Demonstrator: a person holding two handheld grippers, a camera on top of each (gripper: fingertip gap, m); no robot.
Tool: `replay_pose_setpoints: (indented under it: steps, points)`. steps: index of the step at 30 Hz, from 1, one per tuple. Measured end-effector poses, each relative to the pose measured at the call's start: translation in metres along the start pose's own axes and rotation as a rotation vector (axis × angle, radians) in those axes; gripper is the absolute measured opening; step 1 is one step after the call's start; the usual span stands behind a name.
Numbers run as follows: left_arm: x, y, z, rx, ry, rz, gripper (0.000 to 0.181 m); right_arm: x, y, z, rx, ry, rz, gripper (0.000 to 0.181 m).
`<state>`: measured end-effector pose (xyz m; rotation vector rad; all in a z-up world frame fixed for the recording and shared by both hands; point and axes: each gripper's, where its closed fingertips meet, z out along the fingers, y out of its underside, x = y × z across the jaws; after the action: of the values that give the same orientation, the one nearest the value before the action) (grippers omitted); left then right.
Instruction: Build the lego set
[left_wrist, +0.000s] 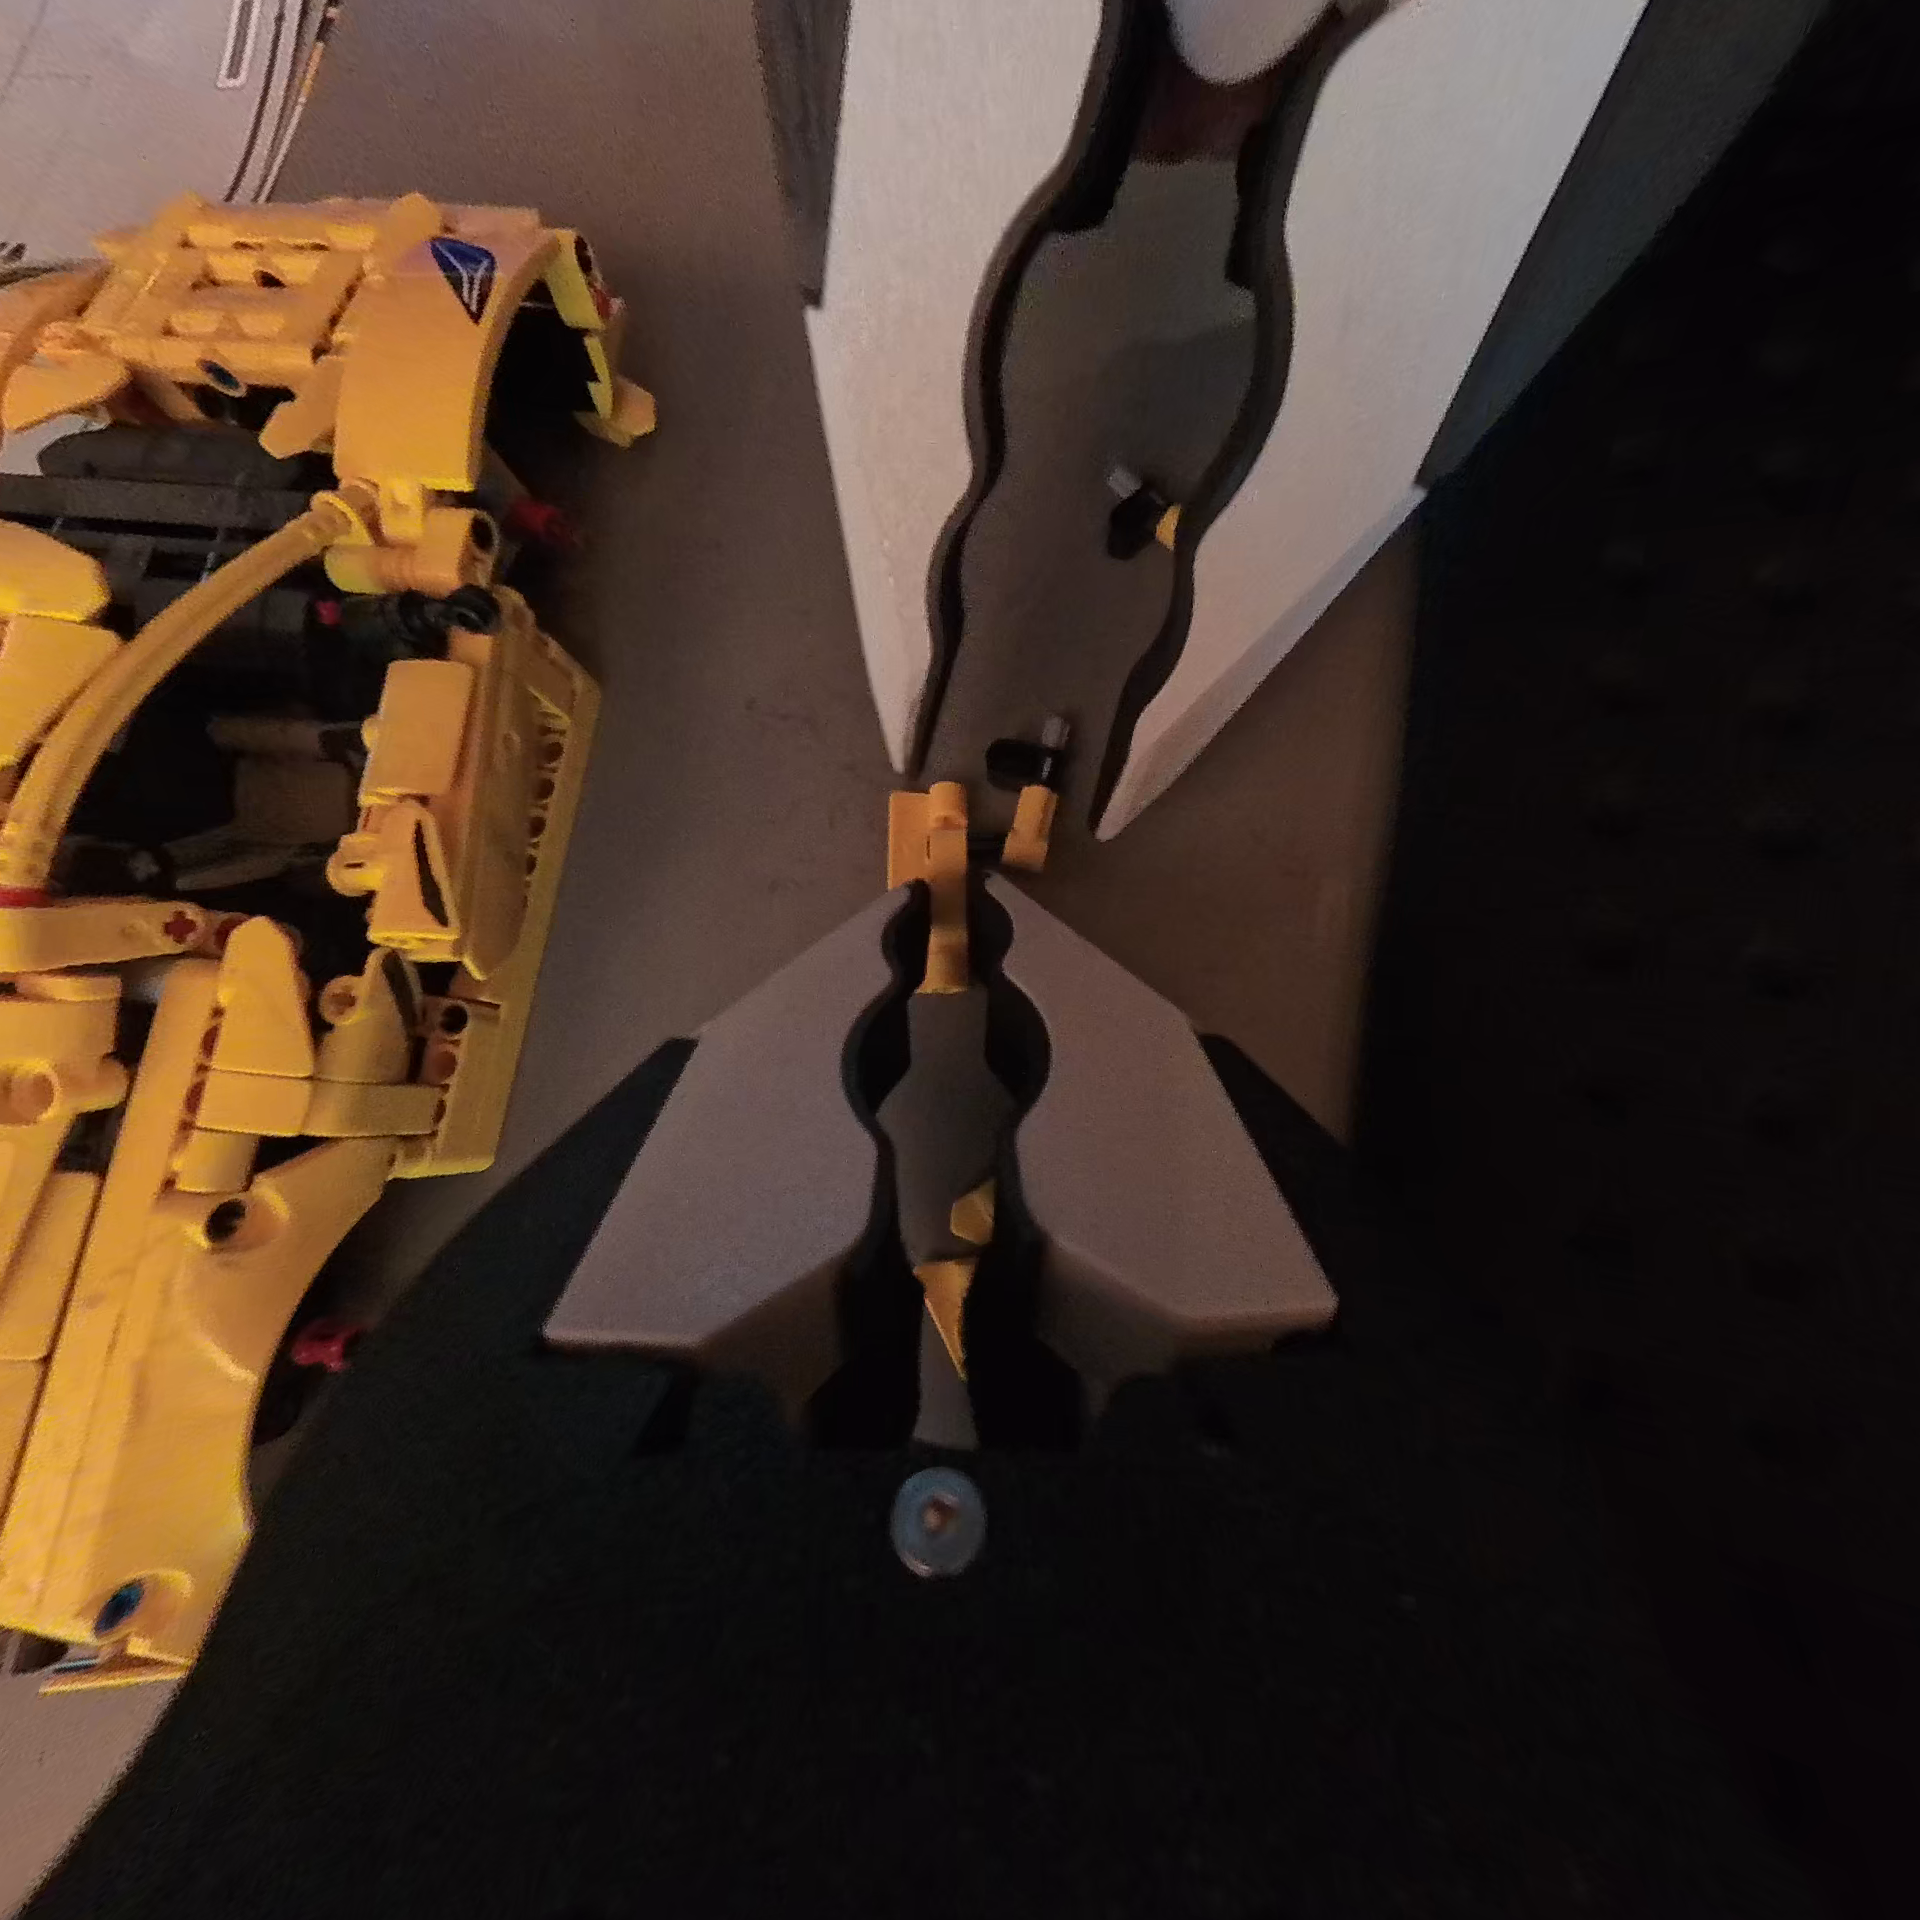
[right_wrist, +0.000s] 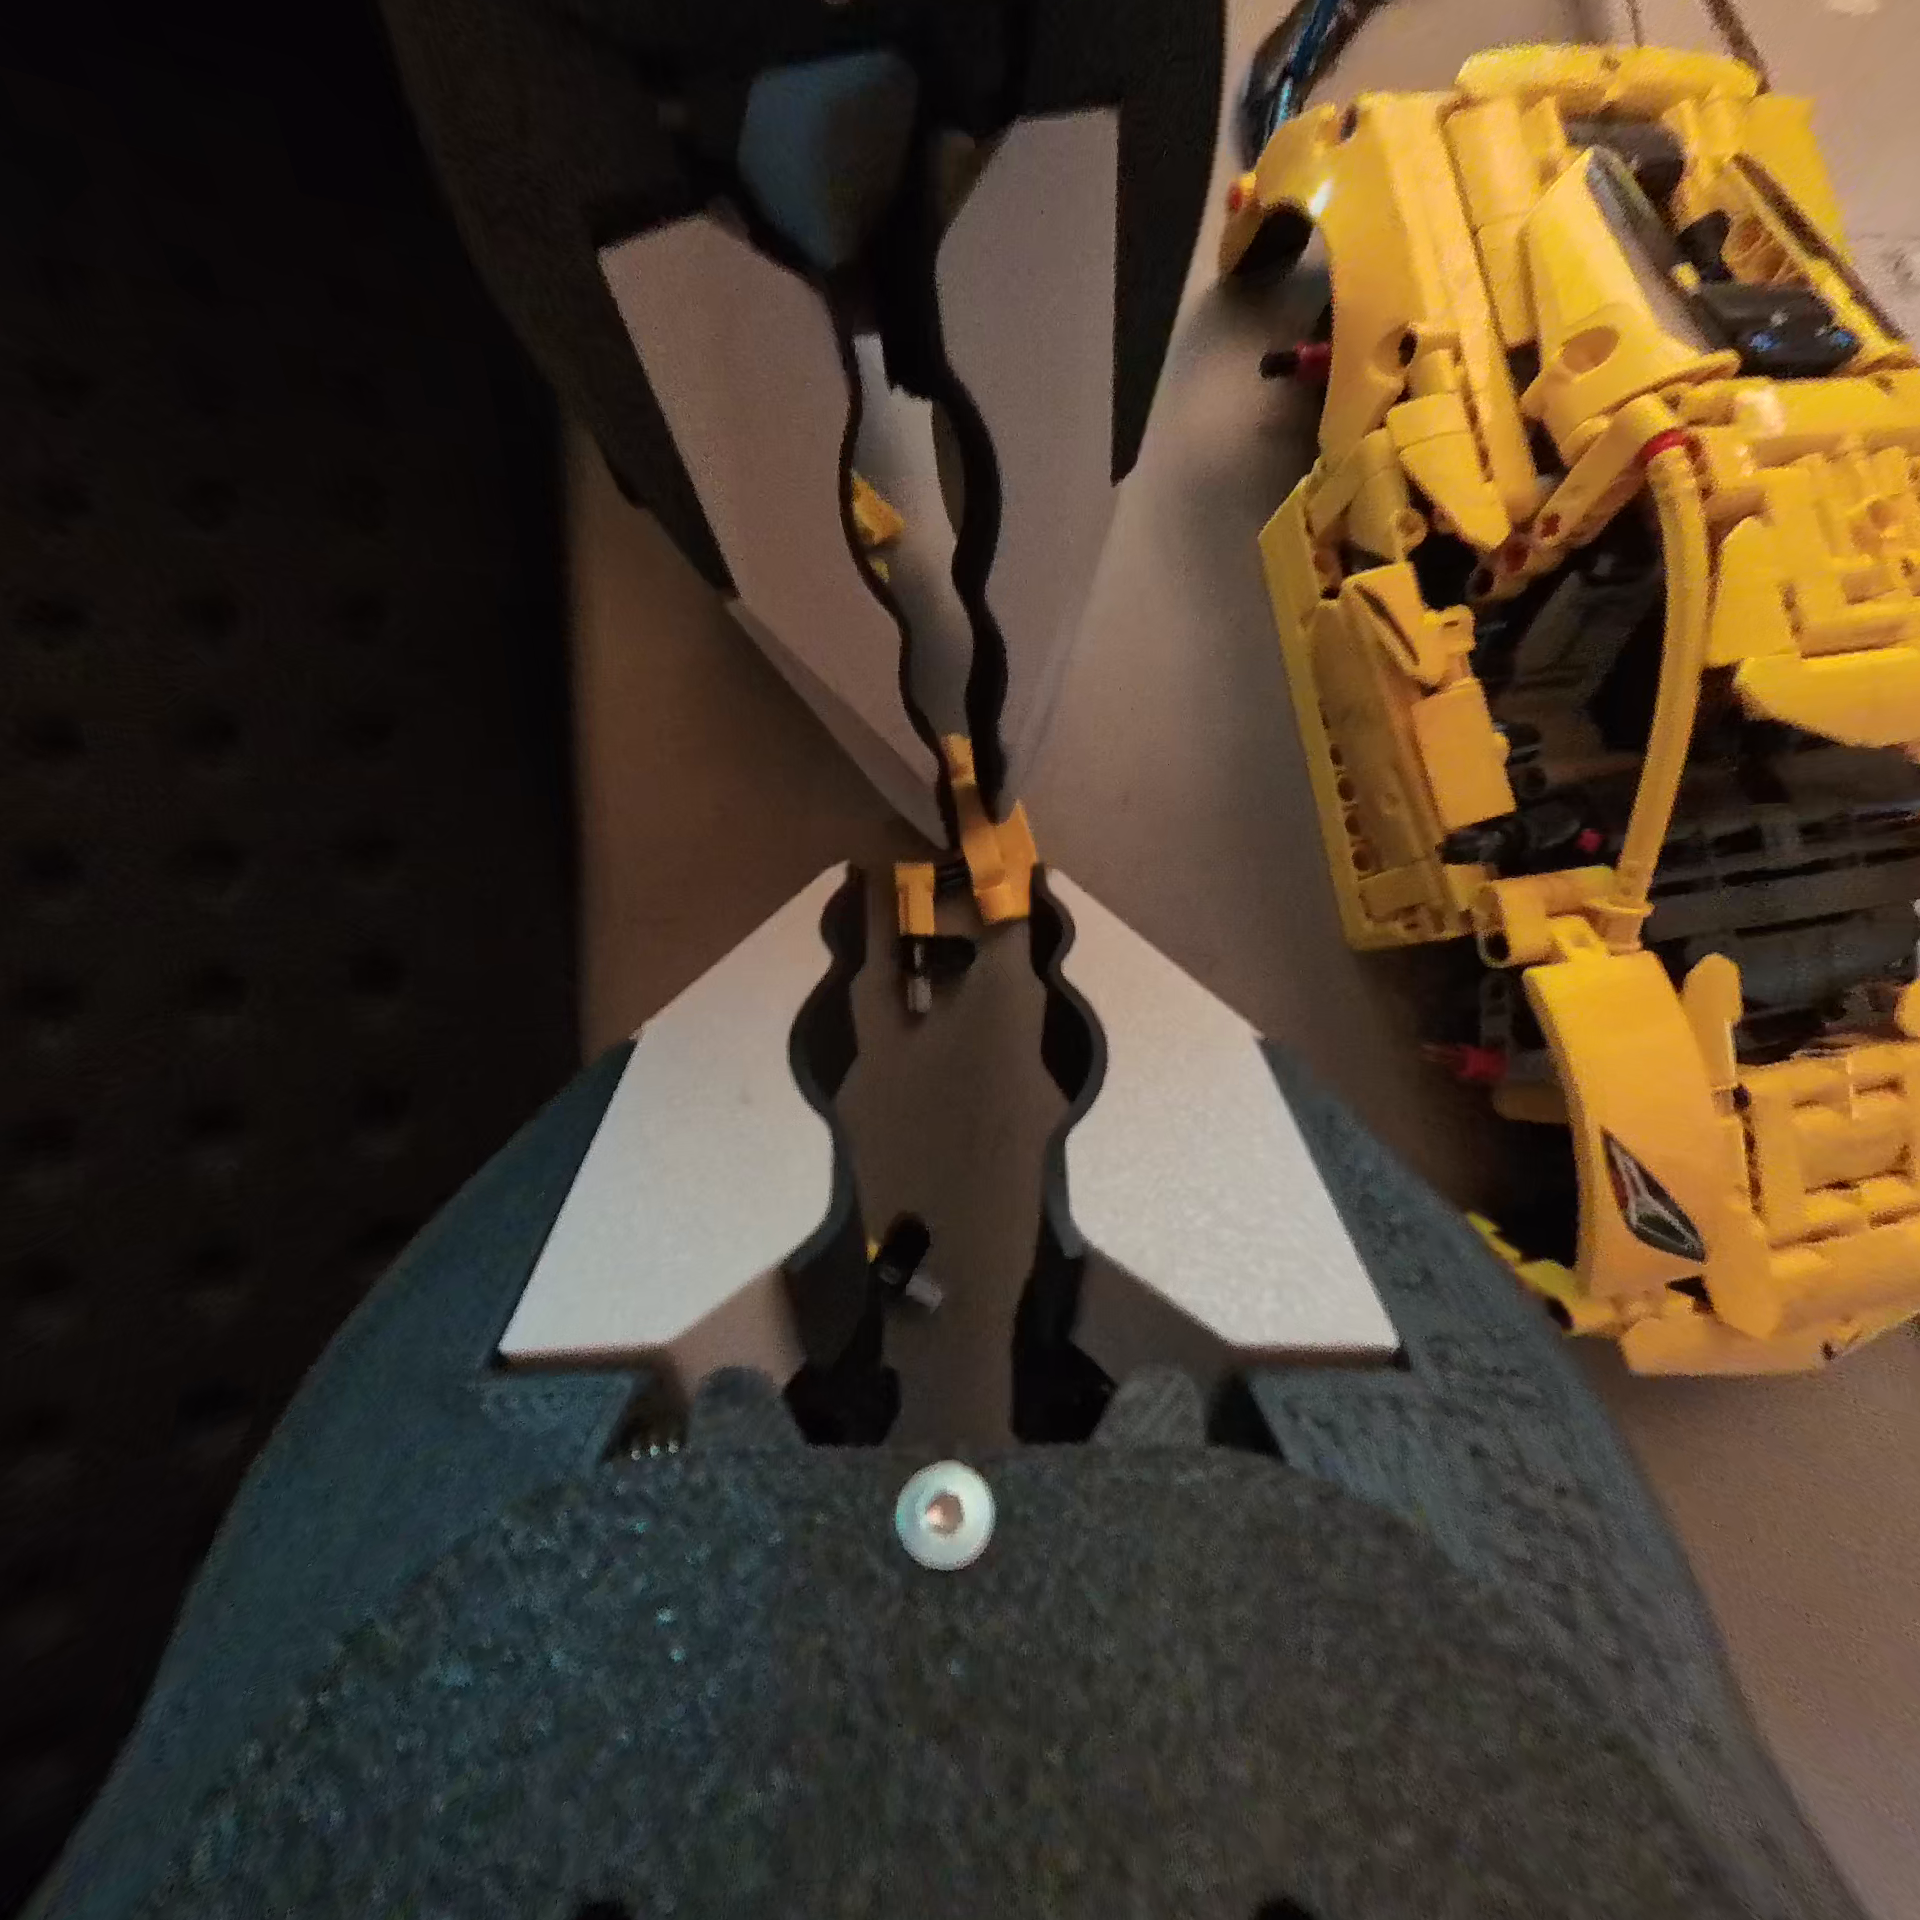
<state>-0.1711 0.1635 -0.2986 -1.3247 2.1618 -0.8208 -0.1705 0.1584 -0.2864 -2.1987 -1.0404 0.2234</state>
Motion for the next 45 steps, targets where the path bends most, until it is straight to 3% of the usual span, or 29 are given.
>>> replay_pose_setpoints:
  steps: [14, 23, 25, 29, 38, 45]
  points:
    - [0.005, 0.001, -0.002, 0.015, 0.063, 0.043, 0.006, -0.006, 0.007, 0.012, 0.05, -0.149, -0.077, 0.024]
    - [0.005, 0.0, -0.001, 0.014, 0.023, 0.113, 0.006, -0.006, 0.005, 0.01, 0.055, -0.252, 0.065, 0.022]
    - [0.005, 0.0, -0.001, 0.011, 0.016, 0.099, 0.007, -0.006, 0.005, 0.01, 0.062, -0.248, 0.069, 0.021]
    - [0.005, 0.0, -0.001, 0.023, 0.058, 0.021, 0.007, -0.006, 0.007, 0.013, 0.078, -0.134, -0.105, 0.024]
    - [0.006, 0.0, -0.001, 0.041, 0.071, 0.049, 0.006, -0.007, 0.007, 0.011, 0.121, -0.215, -0.047, 0.022]
    - [0.006, -0.001, 0.0, 0.024, 0.054, 0.027, 0.007, -0.004, 0.007, 0.012, 0.09, -0.15, -0.029, 0.017]
